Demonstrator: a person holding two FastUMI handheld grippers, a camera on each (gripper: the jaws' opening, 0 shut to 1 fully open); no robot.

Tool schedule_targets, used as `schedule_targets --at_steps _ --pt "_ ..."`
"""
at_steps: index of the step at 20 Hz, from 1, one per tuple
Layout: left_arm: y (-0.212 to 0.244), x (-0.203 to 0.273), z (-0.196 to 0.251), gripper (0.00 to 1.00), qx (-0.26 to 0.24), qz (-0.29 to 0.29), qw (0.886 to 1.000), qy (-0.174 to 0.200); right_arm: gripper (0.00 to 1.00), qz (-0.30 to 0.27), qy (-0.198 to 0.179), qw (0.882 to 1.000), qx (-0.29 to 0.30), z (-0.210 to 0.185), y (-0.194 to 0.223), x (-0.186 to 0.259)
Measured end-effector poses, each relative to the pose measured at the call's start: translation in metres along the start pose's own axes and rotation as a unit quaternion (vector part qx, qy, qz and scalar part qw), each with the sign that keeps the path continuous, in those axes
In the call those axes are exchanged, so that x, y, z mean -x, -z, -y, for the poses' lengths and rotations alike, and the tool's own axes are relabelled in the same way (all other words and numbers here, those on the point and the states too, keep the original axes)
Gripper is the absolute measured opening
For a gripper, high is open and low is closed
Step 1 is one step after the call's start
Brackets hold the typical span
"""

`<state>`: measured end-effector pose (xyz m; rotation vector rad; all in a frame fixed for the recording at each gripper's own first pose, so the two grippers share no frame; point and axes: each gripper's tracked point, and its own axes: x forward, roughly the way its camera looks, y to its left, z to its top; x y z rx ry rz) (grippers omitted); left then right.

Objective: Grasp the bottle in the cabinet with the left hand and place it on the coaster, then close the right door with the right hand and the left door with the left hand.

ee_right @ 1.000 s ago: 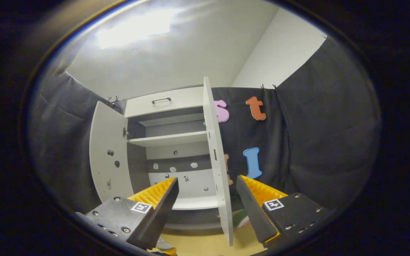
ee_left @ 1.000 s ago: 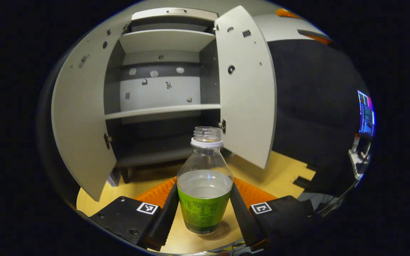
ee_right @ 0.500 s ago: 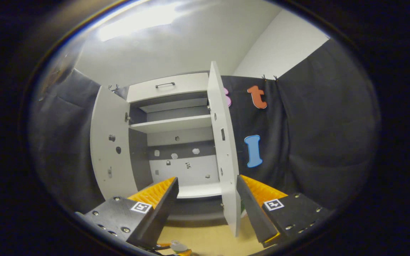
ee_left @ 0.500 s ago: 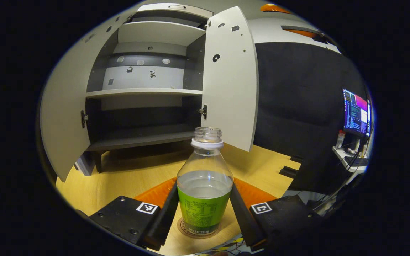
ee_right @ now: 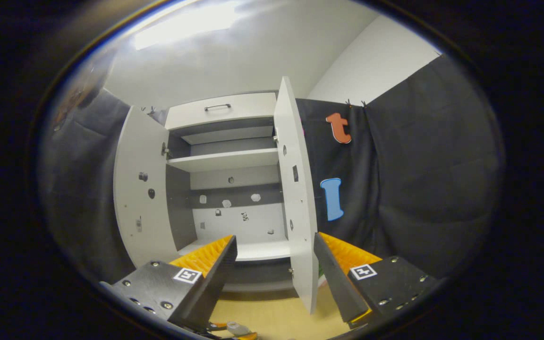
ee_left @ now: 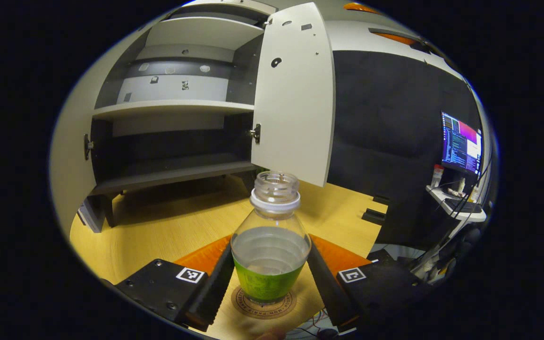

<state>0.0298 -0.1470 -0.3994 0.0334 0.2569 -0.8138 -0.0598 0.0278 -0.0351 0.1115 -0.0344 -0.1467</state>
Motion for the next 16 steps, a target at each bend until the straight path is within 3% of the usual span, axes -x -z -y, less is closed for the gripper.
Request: schedule_targets --at_steps 7,12,16 --pt "-0.034 0.016 0.003 0.88 -0.037 -0.005 0.999 0.032 0.98 0.015 0.017 1.000 -0.012 0.020 0.012 0.004" --pt "-0.100 0.033 0.017 0.87 -0.049 0.038 0.997 0.035 0.98 0.018 0.023 1.000 -0.001 0.048 0.018 -0.010" --pt "-0.161 0.053 0.018 0.87 -0.051 0.066 0.997 -0.003 0.98 0.014 -0.001 1.000 0.026 0.072 0.003 -0.027"
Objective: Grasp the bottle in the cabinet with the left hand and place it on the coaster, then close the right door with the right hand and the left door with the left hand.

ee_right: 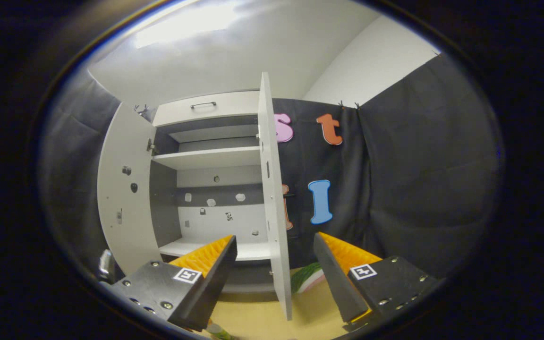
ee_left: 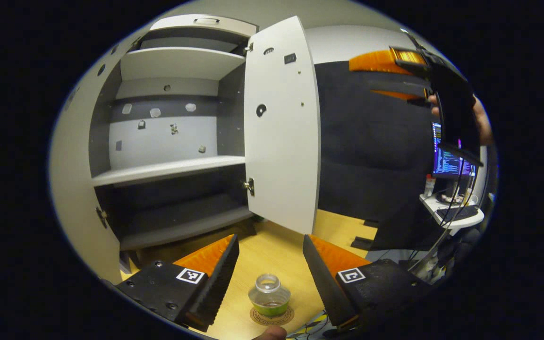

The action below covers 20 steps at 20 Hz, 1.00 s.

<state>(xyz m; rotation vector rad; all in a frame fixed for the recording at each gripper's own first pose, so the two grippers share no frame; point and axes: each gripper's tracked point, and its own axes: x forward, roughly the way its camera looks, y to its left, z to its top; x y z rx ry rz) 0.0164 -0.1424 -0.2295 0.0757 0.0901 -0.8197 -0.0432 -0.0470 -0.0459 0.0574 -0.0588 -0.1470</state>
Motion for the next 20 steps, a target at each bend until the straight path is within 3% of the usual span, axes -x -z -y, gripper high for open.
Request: schedule_targets --at_steps 2,3,4,10,15,19,20 --pt "-0.033 0.010 -0.001 0.87 0.013 0.017 0.999 -0.024 0.99 -0.003 -0.015 1.000 0.014 0.016 -0.005 -0.010" --pt "-0.049 0.014 -0.003 0.87 0.021 0.023 0.999 -0.038 0.94 -0.001 -0.018 1.000 0.017 0.025 -0.009 -0.017" --pt "-0.065 0.020 -0.007 0.87 0.031 0.031 0.997 -0.056 0.99 0.001 -0.019 1.000 0.019 0.036 -0.011 -0.025" --pt "-0.131 0.055 -0.032 0.87 0.073 0.053 0.985 -0.149 0.98 -0.036 -0.021 0.997 0.059 0.120 -0.014 -0.081" --pt "-0.153 0.098 -0.047 0.89 0.094 0.055 0.972 -0.207 0.98 -0.070 0.024 0.992 0.103 0.184 -0.011 -0.118" --pt "-0.147 0.142 -0.065 0.90 0.095 0.041 0.956 -0.274 0.99 -0.078 0.009 0.990 0.117 0.182 0.006 -0.147" --pt "-0.145 0.151 -0.067 0.84 0.090 0.039 0.953 -0.286 0.98 -0.071 -0.004 0.991 0.113 0.173 0.007 -0.152"
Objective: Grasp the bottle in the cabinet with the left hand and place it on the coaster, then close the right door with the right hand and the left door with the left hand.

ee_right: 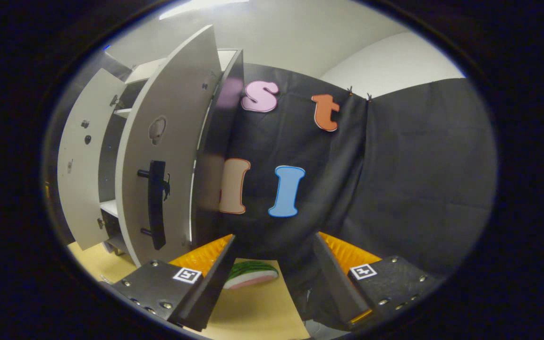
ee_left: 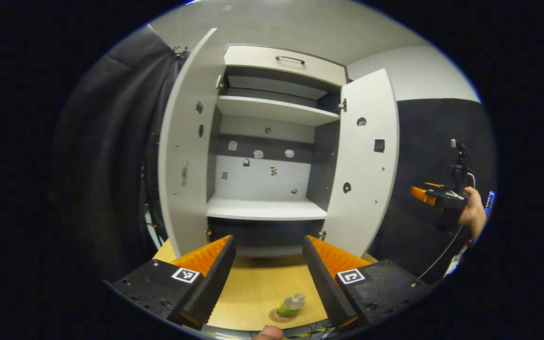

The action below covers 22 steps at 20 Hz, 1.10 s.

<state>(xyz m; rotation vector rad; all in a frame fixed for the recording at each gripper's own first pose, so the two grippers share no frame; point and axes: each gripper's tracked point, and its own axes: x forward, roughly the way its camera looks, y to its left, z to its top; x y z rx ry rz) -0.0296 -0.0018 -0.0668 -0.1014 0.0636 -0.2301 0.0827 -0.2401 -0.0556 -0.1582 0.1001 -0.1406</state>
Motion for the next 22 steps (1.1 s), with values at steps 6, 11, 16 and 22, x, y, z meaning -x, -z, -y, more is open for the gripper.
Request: schedule_targets --at_steps 6,11,16,22 --pt "-0.005 0.046 -0.062 0.91 -0.019 0.012 0.993 -0.114 0.99 0.021 -0.095 0.994 -0.054 -0.078 -0.025 -0.038" --pt "-0.016 0.071 -0.095 0.91 -0.016 0.025 0.989 -0.146 0.88 0.046 -0.094 0.995 -0.005 -0.098 -0.034 -0.033" --pt "-0.036 0.065 -0.112 0.90 -0.012 0.042 0.988 -0.147 0.88 0.033 -0.116 0.992 -0.030 -0.126 -0.031 -0.024" --pt "-0.051 0.035 -0.119 0.90 -0.024 0.052 0.990 -0.125 0.88 0.019 -0.109 0.993 -0.041 -0.152 -0.030 -0.028"
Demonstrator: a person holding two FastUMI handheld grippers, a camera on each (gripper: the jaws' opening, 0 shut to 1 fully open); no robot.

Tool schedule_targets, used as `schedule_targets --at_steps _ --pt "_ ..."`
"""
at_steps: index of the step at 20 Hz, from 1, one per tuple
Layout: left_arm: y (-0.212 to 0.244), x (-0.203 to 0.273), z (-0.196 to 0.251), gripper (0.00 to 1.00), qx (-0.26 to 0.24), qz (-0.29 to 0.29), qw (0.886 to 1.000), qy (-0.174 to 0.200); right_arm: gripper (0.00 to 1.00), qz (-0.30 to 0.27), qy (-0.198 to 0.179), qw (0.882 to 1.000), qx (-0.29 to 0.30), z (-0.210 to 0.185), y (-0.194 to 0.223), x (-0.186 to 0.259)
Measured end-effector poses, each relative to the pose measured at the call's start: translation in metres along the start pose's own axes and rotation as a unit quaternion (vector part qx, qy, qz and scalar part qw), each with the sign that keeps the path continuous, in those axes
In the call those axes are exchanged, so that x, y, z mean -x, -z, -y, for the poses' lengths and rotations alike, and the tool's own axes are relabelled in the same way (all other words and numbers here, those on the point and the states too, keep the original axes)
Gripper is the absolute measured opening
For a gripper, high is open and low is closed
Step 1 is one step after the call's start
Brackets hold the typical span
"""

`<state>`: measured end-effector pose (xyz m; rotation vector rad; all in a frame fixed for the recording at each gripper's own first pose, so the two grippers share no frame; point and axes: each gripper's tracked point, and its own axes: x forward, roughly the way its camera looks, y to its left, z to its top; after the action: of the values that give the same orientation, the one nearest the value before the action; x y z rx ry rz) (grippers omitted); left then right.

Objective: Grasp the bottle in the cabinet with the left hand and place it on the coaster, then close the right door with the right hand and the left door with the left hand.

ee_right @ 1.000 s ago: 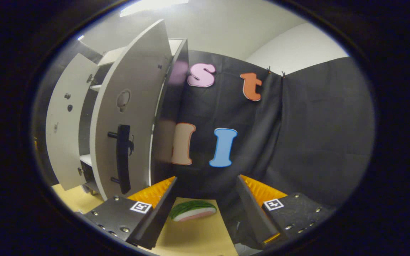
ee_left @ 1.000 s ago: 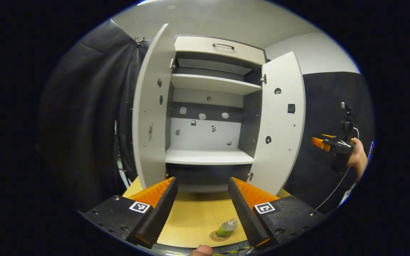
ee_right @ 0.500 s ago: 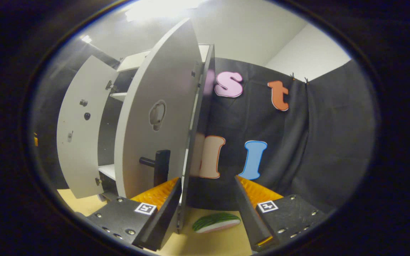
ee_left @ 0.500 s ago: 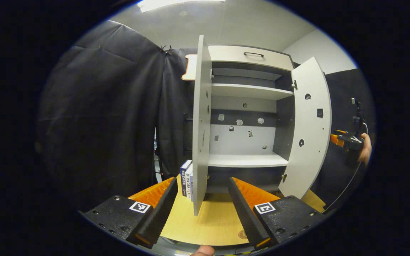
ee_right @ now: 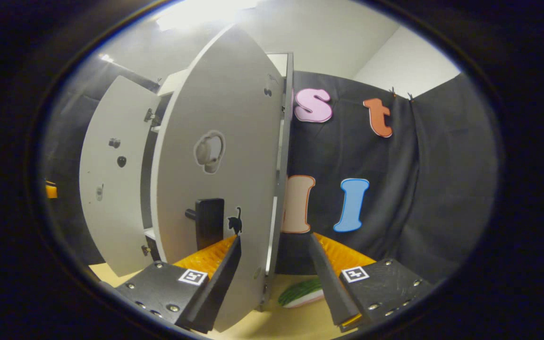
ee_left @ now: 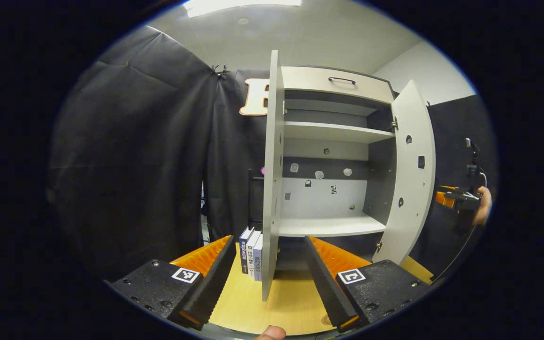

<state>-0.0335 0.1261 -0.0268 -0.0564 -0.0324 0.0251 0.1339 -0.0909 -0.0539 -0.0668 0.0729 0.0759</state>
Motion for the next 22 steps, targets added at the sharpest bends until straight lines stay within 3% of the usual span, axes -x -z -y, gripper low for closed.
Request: schedule_targets --at_steps 4,10,13,14,15,21,22 --pt "-0.003 -0.011 0.004 0.90 -0.003 0.002 1.000 0.017 0.85 -0.003 0.018 1.000 -0.016 -0.010 0.001 -0.009" --pt "-0.005 -0.030 0.008 0.91 0.000 0.001 0.999 0.038 0.88 -0.011 -0.020 1.000 -0.014 -0.049 0.004 -0.023" --pt "-0.008 -0.035 0.003 0.90 0.002 0.005 0.999 0.038 0.88 -0.012 -0.060 0.998 -0.007 -0.077 0.008 -0.029" --pt "-0.005 -0.035 0.002 0.90 0.004 0.004 0.999 0.039 0.93 -0.012 -0.063 0.998 -0.004 -0.080 0.010 -0.031" --pt "-0.004 -0.034 0.000 0.90 0.005 0.002 0.999 0.038 0.97 -0.013 -0.059 0.998 -0.002 -0.080 0.011 -0.032" --pt "0.015 -0.026 -0.031 0.91 0.018 -0.015 0.999 0.027 0.97 0.002 -0.040 0.999 -0.012 -0.077 0.009 -0.030" --pt "0.018 -0.027 -0.036 0.86 0.027 -0.019 0.999 0.030 0.97 0.008 -0.038 0.999 -0.019 -0.076 0.007 -0.030"
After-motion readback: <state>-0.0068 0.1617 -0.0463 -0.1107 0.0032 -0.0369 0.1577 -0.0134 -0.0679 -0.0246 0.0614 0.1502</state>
